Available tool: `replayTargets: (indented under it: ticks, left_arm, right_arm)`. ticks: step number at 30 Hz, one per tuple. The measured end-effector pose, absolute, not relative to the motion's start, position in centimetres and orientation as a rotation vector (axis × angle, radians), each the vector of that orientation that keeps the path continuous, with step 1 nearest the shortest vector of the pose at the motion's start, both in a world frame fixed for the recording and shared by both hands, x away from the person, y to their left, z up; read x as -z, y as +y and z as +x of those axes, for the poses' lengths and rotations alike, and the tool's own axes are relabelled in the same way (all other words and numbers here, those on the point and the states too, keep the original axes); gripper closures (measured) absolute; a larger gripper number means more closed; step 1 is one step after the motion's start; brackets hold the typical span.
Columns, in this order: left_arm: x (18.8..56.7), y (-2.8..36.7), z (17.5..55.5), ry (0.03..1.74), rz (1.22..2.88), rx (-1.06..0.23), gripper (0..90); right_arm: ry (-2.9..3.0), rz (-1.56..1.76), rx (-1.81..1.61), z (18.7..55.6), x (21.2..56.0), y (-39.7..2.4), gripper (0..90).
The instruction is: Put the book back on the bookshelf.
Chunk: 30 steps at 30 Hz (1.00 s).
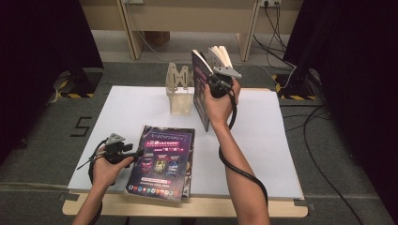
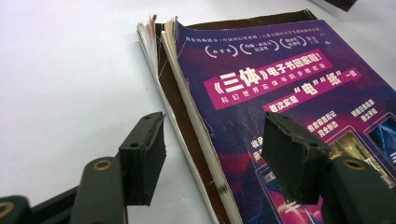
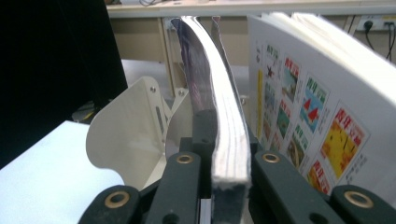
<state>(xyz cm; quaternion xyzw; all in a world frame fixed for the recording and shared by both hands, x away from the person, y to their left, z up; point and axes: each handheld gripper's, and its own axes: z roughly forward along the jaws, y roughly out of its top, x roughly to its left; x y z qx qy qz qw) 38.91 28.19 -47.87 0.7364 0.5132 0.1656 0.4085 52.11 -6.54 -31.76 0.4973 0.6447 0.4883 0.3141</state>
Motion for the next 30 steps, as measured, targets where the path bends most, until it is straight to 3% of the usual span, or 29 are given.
replayTargets:
  ticks: [30]
  left_arm:
    - [47.9, 28.2, 39.0, 1.292, 1.855, -0.415, 38.7]
  right_arm:
    - [1.608, 1.301, -1.303, 54.7, 31.9, -5.2, 84.9]
